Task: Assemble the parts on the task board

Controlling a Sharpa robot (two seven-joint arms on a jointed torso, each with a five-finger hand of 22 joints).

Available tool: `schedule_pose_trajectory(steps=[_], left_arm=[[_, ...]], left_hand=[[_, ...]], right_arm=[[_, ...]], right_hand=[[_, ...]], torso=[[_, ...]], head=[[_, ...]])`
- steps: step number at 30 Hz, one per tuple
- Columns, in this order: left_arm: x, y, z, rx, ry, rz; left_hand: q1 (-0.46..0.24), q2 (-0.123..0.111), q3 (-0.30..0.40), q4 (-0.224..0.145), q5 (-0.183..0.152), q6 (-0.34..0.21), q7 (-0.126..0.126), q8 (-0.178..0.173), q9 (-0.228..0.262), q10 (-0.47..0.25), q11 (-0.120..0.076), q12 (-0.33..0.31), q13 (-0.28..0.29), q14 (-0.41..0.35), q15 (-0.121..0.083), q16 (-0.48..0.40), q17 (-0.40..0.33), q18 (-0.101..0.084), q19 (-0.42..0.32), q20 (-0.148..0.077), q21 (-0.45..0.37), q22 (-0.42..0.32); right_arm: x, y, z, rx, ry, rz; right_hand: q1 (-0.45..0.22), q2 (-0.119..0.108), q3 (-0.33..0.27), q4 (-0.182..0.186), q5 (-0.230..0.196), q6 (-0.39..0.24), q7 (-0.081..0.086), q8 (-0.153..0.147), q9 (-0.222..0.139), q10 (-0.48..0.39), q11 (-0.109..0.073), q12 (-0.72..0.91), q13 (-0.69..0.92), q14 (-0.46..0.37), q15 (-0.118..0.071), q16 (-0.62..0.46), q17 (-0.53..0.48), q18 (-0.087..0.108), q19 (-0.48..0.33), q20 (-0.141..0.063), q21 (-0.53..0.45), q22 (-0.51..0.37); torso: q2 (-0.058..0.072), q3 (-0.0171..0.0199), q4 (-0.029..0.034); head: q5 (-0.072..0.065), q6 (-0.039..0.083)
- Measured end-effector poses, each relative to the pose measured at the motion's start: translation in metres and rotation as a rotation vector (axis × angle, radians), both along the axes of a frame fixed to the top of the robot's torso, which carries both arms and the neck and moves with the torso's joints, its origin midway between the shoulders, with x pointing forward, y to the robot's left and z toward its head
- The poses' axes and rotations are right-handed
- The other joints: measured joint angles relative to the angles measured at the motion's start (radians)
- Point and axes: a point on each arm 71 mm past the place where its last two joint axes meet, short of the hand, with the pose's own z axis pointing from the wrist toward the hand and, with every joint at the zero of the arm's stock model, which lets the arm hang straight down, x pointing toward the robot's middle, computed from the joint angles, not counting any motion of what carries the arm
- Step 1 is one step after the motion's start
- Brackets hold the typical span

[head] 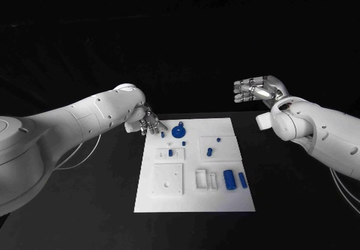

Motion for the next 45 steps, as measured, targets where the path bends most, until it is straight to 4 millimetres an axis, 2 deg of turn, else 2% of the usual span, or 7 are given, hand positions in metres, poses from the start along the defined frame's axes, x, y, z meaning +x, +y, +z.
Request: schedule_pose_trajectory(steps=[3,15,18,29,35,45], left_arm=[[-0.0005,0.0002,-0.0014,-0.001,0.006,-0.002],[-0.0013,-0.0012,-0.0041,-0.008,0.021,-0.006],[-0.0015,-0.0011,-0.0052,-0.013,0.023,-0.004],[-0.0017,-0.0025,-0.0068,-0.031,0.027,-0.001],[-0.0018,-0.0027,-0.007,-0.04,0.029,0.001],[-0.0018,-0.0031,-0.0071,-0.058,0.03,0.006]], left_hand=[[0.002,0.002,-0.004,-0.004,0.009,0.0,0.0,0.0,0.001,0.0,0.0,0.0,0.0,0.0,0.0,0.0,0.0,0.0,0.0,0.0,0.0,0.0],[0.014,0.062,-0.035,-0.051,0.032,0.0,0.0,0.0,0.0,0.0,0.0,0.0,0.0,0.0,0.0,0.004,0.0,0.0,0.0,0.0,0.0,0.0],[0.018,0.066,-0.037,-0.059,0.041,0.002,-0.002,0.0,-0.002,0.0,0.0,0.0,0.0,0.0,0.0,0.004,0.0,0.0,0.0,0.0,0.0,0.0],[0.05,0.108,-0.03,-0.093,0.061,0.007,-0.007,0.0,-0.004,0.0,0.0,0.004,0.001,0.0,0.0,0.008,0.001,0.0,0.0,0.0,0.0,0.0],[0.061,0.118,-0.033,-0.11,0.065,0.01,-0.01,0.0,-0.005,0.0,0.0,0.004,0.001,0.0,0.0,0.013,0.002,0.0,0.0,0.0,0.0,0.0],[0.097,0.141,-0.019,-0.14,0.083,0.018,-0.011,0.001,0.004,0.0,0.0,0.004,0.0,0.0,0.0,0.015,0.003,0.0,0.0,0.0,0.0,0.0]], right_arm=[[0.0002,0.0004,-0.0001,0.0,0.0,0.0],[0.0006,0.0017,-0.0003,0.001,0.0,0.002],[0.0006,0.0019,-0.0003,0.001,0.0,0.002],[0.0007,0.0033,-0.0004,0.002,0.0,0.004],[0.0008,0.0042,-0.0005,0.003,0.0,0.006],[0.0011,0.0055,-0.0006,0.004,-0.002,0.008]], right_hand=[[0.0,0.0,0.0,0.0,0.0,0.0,0.0,0.0,0.0,0.0,0.0,0.0,0.0,0.0,0.0,0.0,0.0,0.0,0.0,0.0,0.0,0.0],[0.0,0.0,0.0,0.0,0.0,0.0,0.0,0.0,0.0,0.0,0.0,0.0,0.0,0.0,0.0,0.0,0.0,0.0,0.0,0.0,0.0,0.0],[0.0,0.0,0.0,0.0,0.0,0.0,0.0,0.0,0.0,0.0,0.0,0.0,0.0,0.0,0.0,0.0,-0.001,-0.003,0.0,0.0,0.0,-0.001],[0.0,0.0,0.0,0.0,0.0,0.001,0.0,0.0,0.0,0.0,0.0,0.0,0.0,0.0,0.0,0.0,-0.001,-0.006,0.0,0.0,0.0,-0.001],[0.0,0.0,0.003,-0.003,0.001,0.001,-0.001,0.0,0.0,0.0,0.0,0.0,0.0,0.0,0.0,0.0,-0.001,-0.006,0.0,0.0,0.0,-0.001],[0.0,0.0,0.008,-0.003,0.004,0.001,-0.001,0.0,0.0,0.0,0.0,0.0,0.0,0.0,0.0,0.0,-0.002,-0.006,0.0,0.0,0.0,-0.001]], torso=[[0.0,-0.0004,0.0005],[0.001,-0.0015,0.0],[0.001,-0.0014,0.0],[0.001,-0.0011,0.0003],[0.001,-0.0005,0.0005],[0.0,-0.0008,0.0]], head=[[0.0,0.001],[0.0,0.004],[0.0,0.004],[0.0,-0.001],[0.004,-0.013],[0.003,-0.013]])
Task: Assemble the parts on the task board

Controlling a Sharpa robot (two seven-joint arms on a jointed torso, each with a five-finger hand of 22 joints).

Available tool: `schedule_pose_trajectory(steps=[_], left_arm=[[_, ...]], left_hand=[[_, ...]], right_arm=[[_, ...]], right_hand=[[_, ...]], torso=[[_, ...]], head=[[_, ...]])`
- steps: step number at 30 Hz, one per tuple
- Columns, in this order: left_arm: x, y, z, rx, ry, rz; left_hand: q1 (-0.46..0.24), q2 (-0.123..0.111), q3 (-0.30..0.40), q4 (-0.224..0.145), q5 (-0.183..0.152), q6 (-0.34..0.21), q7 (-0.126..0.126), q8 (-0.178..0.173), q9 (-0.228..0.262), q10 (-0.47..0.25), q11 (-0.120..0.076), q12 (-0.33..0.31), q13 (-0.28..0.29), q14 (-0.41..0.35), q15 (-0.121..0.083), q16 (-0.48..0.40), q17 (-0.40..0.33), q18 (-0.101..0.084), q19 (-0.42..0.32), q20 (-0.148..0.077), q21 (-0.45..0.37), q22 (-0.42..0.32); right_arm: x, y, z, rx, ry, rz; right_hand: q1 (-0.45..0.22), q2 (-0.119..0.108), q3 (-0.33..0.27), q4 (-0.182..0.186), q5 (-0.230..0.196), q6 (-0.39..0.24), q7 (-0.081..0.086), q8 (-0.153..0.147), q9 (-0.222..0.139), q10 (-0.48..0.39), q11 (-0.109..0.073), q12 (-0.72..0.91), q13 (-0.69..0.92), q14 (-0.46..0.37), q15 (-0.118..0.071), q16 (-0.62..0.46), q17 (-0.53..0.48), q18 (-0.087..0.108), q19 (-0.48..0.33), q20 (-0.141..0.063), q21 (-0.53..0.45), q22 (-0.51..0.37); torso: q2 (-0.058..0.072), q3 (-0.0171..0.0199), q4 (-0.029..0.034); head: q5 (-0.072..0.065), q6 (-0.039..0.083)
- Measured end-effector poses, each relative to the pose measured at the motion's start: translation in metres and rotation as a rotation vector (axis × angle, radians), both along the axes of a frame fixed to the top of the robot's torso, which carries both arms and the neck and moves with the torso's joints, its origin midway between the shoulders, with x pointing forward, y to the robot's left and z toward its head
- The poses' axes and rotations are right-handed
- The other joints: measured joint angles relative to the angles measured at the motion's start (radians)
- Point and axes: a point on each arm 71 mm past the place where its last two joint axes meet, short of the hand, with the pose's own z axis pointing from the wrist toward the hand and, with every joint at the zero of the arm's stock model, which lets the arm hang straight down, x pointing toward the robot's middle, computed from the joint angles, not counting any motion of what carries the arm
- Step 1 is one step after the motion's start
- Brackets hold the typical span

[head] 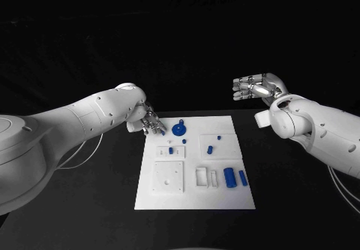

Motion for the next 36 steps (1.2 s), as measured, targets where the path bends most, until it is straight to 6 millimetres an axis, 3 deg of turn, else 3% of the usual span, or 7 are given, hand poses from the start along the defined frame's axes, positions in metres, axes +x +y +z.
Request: schedule_pose_trajectory(steps=[10,16,19,21,24,30,36], left_arm=[[0.0002,0.0005,0.0,-0.023,0.004,0.008],[0.0003,0.001,-0.0002,-0.029,0.006,0.012],[0.0003,0.0011,-0.0004,-0.031,0.007,0.013],[0.0003,0.0011,-0.0006,-0.033,0.007,0.013],[0.0002,0.001,-0.0005,-0.035,0.006,0.013],[-0.0009,0.0011,-0.0007,-0.063,-0.006,0.026],[-0.0045,0.0009,-0.0004,-0.117,-0.028,0.053]], left_hand=[[0.047,0.015,0.029,-0.052,0.082,0.002,-0.002,-0.001,0.065,0.0,0.0,0.0,-0.002,0.0,0.0,0.005,0.003,0.0,0.0,0.0,0.004,0.0],[0.051,0.019,0.059,-0.084,0.108,-0.003,0.003,0.0,0.091,0.0,0.0,0.0,-0.006,0.0,0.0,0.009,0.005,0.0,0.0,0.0,0.008,0.0],[0.051,0.019,0.067,-0.091,0.106,-0.004,0.004,0.001,0.091,0.0,0.0,0.0,-0.008,0.0,0.001,0.009,0.005,0.0,0.0,0.0,0.012,0.0],[0.056,0.024,0.095,-0.083,0.04,-0.007,0.003,0.001,0.091,0.0,0.0,0.0,-0.01,0.0,0.001,0.009,0.005,0.0,0.0,0.0,0.012,0.0],[0.044,0.012,0.138,-0.056,0.032,-0.008,0.003,0.001,0.092,0.0,0.0,0.004,-0.01,-0.001,0.002,0.012,0.005,0.0,0.0,0.0,0.018,0.0],[-0.001,-0.049,0.244,-0.073,0.146,0.01,0.016,0.001,0.092,0.002,-0.009,0.047,-0.009,0.014,0.004,0.023,0.008,0.0,0.002,0.002,0.047,0.0],[-0.018,-0.074,0.264,-0.071,0.223,0.018,0.022,-0.001,0.111,0.001,-0.009,0.065,-0.018,0.016,0.005,0.031,0.009,0.0,0.002,0.002,0.067,0.0]], right_arm=[[0.0001,0.0,0.0001,0.002,-0.002,0.001],[0.0001,0.0001,0.0002,0.004,-0.003,0.001],[0.0001,0.0004,0.0002,0.004,-0.003,0.002],[0.0001,0.0004,0.0002,0.005,-0.004,0.002],[0.0001,0.0005,0.0002,0.006,-0.003,0.003],[0.0003,-0.0004,0.0,0.006,-0.003,0.001],[0.0004,-0.0021,-0.0001,0.006,-0.002,-0.002]], right_hand=[[0.0,0.0,0.0,0.0,0.008,0.0,0.0,0.0,0.0,0.0,0.0,0.0,0.0,0.0,0.0,0.0,0.0,0.0,0.0,0.0,0.0,0.0],[0.0,0.0,0.003,-0.003,0.008,0.0,0.0,0.0,0.0,0.0,0.0,0.0,0.0,0.0,0.0,0.0,0.0,0.0,0.0,0.0,0.0,0.0],[0.0,0.0,0.003,-0.003,0.008,0.0,0.0,0.0,0.0,0.0,0.0,0.0,0.0,0.0,0.0,0.0,-0.001,0.0,0.0,0.0,0.0,0.0],[0.0,0.0,0.003,-0.003,0.008,0.0,0.0,0.0,0.0,0.0,0.0,0.0,0.0,0.0,0.0,0.0,-0.001,0.0,0.0,0.0,0.0,0.0],[0.0,0.0,0.003,-0.003,0.008,0.0,0.0,0.0,0.0,0.0,0.0,0.0,0.0,0.0,0.0,0.0,-0.001,0.0,0.0,0.0,0.0,0.0],[0.0,0.0,0.003,-0.003,0.008,0.0,0.0,0.0,0.0,0.0,0.0,0.0,0.0,0.0,0.0,0.0,-0.001,0.0,0.0,0.0,0.0,0.0],[0.0,0.0,0.003,-0.003,0.008,0.0,0.0,0.0,0.0,0.0,0.0,0.0,0.0,0.0,0.0,0.0,-0.001,0.0,0.0,0.0,0.0,0.0]], torso=[[0.0,-0.0003,0.0],[0.0,-0.0003,0.0012],[0.0,-0.0002,0.0012],[-0.001,-0.0002,0.0007],[-0.001,-0.0002,0.0002],[-0.001,0.0004,0.0],[-0.001,-0.0003,0.0023]], head=[[-0.002,0.003],[-0.001,0.004],[0.0,0.005],[0.0,0.006],[0.001,0.007],[0.001,0.01],[0.001,0.011]])
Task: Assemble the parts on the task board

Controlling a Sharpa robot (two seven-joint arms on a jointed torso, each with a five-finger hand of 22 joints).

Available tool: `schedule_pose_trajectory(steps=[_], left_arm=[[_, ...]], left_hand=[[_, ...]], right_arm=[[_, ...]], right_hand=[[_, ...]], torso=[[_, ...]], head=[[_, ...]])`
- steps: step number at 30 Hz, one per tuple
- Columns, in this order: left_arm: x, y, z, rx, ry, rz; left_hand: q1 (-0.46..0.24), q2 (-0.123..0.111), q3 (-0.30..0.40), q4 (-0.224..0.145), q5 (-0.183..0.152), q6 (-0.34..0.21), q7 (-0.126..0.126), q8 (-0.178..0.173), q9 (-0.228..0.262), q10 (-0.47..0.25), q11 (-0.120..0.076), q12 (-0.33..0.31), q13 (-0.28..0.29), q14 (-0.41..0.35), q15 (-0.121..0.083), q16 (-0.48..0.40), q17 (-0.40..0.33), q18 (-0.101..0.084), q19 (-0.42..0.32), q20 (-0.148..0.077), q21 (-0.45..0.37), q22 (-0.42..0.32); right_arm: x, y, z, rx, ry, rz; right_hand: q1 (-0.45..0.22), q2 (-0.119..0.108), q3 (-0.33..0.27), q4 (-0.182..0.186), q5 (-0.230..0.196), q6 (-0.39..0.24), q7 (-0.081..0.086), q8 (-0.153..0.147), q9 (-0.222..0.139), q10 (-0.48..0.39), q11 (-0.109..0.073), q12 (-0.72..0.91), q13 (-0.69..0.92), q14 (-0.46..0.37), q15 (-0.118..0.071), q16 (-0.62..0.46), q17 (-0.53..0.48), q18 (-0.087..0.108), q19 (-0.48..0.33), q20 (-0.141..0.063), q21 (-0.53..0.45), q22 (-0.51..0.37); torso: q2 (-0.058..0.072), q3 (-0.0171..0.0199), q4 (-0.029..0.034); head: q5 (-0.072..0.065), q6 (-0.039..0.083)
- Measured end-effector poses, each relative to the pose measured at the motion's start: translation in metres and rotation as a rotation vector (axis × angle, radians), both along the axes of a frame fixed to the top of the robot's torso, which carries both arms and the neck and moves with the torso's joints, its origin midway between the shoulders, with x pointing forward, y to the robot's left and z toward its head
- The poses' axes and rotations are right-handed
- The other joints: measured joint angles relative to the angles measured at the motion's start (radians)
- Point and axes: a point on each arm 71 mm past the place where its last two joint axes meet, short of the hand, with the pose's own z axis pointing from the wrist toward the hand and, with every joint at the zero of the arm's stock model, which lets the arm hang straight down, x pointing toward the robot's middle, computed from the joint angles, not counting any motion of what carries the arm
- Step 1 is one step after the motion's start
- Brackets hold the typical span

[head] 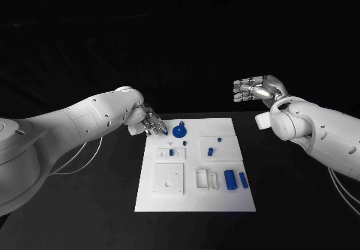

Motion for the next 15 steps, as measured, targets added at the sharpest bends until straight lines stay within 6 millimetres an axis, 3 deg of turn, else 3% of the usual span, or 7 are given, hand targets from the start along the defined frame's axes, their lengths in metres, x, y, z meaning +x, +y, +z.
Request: schedule_pose_trajectory(steps=[5,8,15], left_arm=[[-0.006,-0.001,0.001,-0.042,-0.02,0.014],[-0.011,0.0,0.002,-0.063,-0.033,0.023],[-0.023,0.005,0.011,-0.1,-0.064,0.033]], left_hand=[[-0.013,-0.014,0.005,-0.002,0.05,0.005,0.005,0.0,0.002,-0.001,-0.009,0.013,-0.004,0.0,0.0,0.0,0.0,0.0,0.0,0.0,0.012,0.0],[-0.021,-0.023,0.018,-0.007,0.072,0.008,0.006,-0.001,0.044,-0.001,-0.009,0.022,-0.009,0.0,0.0,0.004,0.0,0.0,0.0,0.0,0.021,0.0],[-0.029,-0.031,0.025,-0.014,0.088,0.011,0.007,0.003,0.058,0.003,-0.012,0.032,-0.015,0.004,-0.003,0.008,-0.003,0.0,-0.004,-0.004,0.03,0.001]], right_arm=[[0.0,-0.002,0.0,0.0,0.001,-0.003],[0.0,-0.004,0.0,-0.001,0.001,-0.007],[0.0,-0.007,0.0,-0.002,0.002,-0.013]], right_hand=[[0.0,0.0,0.0,0.0,0.0,0.0,0.0,0.0,0.0,0.0,0.0,0.0,0.0,0.0,0.0,0.0,0.0,0.0,0.0,0.0,0.0,0.0],[0.0,0.0,0.0,0.0,0.0,0.0,0.0,0.0,0.0,0.0,0.0,0.0,0.0,0.0,0.0,0.0,0.0,0.0,0.0,0.0,0.0,0.0],[0.0,0.0,0.0,0.0,0.0,0.0,0.0,0.0,0.0,0.0,0.0,0.0,0.0,0.0,0.0,0.0,0.0,0.0,0.0,0.0,0.0,0.0]], torso=[[-0.001,-0.0011,0.0016],[-0.002,-0.0012,0.003],[-0.008,-0.0001,0.0081]], head=[[0.002,0.003],[0.003,0.003],[0.005,0.0]])
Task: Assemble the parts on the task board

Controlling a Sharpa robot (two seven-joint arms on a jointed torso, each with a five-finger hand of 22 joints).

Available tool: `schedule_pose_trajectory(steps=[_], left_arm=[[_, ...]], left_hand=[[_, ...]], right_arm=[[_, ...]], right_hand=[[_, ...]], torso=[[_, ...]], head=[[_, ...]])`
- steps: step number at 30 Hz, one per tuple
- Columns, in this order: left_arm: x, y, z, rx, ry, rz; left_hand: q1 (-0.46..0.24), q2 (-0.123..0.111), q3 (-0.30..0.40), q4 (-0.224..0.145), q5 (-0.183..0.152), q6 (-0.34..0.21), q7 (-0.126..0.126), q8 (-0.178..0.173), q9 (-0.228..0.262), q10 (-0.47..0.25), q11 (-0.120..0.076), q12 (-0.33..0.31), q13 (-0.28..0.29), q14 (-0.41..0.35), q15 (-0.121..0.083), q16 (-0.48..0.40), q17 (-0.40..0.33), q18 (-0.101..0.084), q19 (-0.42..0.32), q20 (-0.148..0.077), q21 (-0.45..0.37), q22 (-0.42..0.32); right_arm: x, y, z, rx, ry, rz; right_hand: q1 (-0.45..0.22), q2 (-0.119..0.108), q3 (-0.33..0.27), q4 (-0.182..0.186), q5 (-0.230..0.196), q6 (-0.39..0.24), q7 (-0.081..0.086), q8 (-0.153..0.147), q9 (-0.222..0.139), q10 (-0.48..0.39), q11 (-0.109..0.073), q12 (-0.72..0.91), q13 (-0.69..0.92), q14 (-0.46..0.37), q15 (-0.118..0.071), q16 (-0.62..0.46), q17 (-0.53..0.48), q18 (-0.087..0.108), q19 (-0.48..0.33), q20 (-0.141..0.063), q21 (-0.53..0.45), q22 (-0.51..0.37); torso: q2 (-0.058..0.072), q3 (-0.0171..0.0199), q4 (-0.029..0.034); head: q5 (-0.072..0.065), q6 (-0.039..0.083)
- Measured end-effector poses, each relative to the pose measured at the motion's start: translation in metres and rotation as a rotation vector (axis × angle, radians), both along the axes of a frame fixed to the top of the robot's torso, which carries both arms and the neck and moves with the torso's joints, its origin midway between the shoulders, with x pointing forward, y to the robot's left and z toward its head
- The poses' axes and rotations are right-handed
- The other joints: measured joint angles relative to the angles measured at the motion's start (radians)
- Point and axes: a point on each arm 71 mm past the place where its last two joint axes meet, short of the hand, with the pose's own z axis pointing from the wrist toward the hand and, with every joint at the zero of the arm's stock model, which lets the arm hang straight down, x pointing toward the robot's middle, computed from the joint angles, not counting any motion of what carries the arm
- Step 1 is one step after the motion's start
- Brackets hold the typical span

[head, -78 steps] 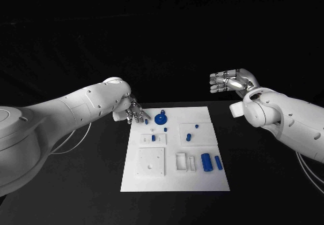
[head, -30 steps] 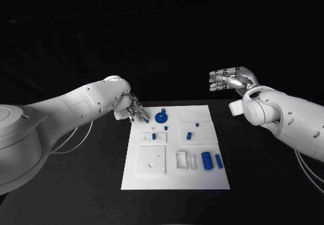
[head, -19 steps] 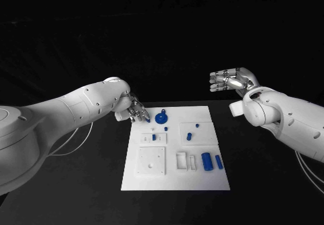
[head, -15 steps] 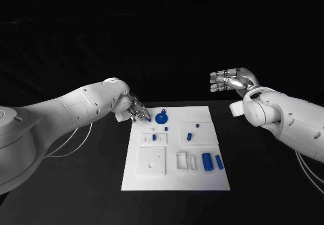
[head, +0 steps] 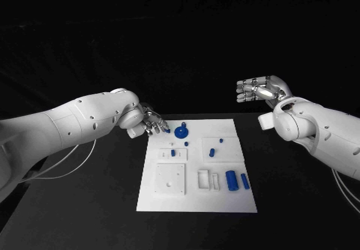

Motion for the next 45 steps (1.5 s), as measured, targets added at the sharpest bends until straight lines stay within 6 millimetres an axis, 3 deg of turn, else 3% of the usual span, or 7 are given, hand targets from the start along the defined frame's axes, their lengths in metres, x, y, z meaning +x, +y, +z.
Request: schedule_pose_trajectory(steps=[14,17,33,45], left_arm=[[-0.032,0.009,-0.002,-0.008,-0.009,-0.001],[-0.039,0.012,-0.006,0.002,-0.005,0.001],[-0.055,0.003,-0.031,0.054,0.018,-0.008],[-0.056,-0.006,-0.036,0.075,0.0,-0.028]], left_hand=[[-0.009,-0.017,0.02,-0.02,0.016,0.001,0.001,0.001,0.003,0.0,0.0,0.009,-0.005,-0.002,-0.002,0.004,-0.002,0.0,0.0,0.0,0.011,0.0],[-0.011,-0.018,0.02,-0.021,0.017,0.002,0.001,0.0,0.003,0.0,0.0,0.009,-0.007,-0.002,-0.002,0.004,-0.002,0.015,0.0,0.0,0.012,0.0],[-0.013,-0.02,0.024,-0.024,0.02,0.002,0.0,-0.003,0.001,-0.001,0.0,0.009,-0.011,-0.002,-0.002,0.004,-0.005,0.016,0.0,0.0,0.011,0.0],[-0.011,-0.019,0.024,-0.025,0.02,0.003,0.0,-0.003,0.002,-0.001,0.0,0.009,-0.014,-0.002,-0.002,0.008,-0.008,0.015,-0.004,0.004,0.016,-0.001]], right_arm=[[0.0,-0.008,-0.001,-0.003,0.004,-0.015],[0.0,-0.009,-0.002,-0.004,0.005,-0.017],[-0.001,-0.01,-0.007,-0.004,0.016,-0.018],[-0.002,-0.01,-0.008,-0.003,0.017,-0.017]], right_hand=[[0.0,0.0,0.0,0.0,0.0,0.0,0.0,0.0,0.0,0.0,0.0,0.0,0.0,0.0,0.0,0.0,-0.001,0.0,0.0,0.0,0.006,0.0],[0.0,0.0,0.0,0.0,0.0,0.0,0.0,0.0,0.0,0.0,0.0,0.0,0.0,0.0,0.0,0.0,-0.001,0.0,0.0,0.0,0.006,0.0],[0.0,0.0,0.003,-0.003,0.0,0.0,0.0,0.0,0.0,0.0,0.0,0.0,0.0,0.0,0.0,0.0,-0.001,0.0,0.0,0.0,0.006,0.0],[0.0,0.0,0.003,-0.003,0.0,0.0,0.0,0.0,0.0,0.0,0.0,0.0,0.0,0.0,0.0,0.0,-0.002,0.0,0.0,0.0,0.006,0.0]], torso=[[-0.013,0.0032,0.0098],[-0.015,0.0033,0.0109],[-0.012,0.0034,0.0098],[-0.013,0.005,0.0095]], head=[[0.0,-0.011],[0.001,-0.012],[0.008,-0.016],[0.007,-0.024]])
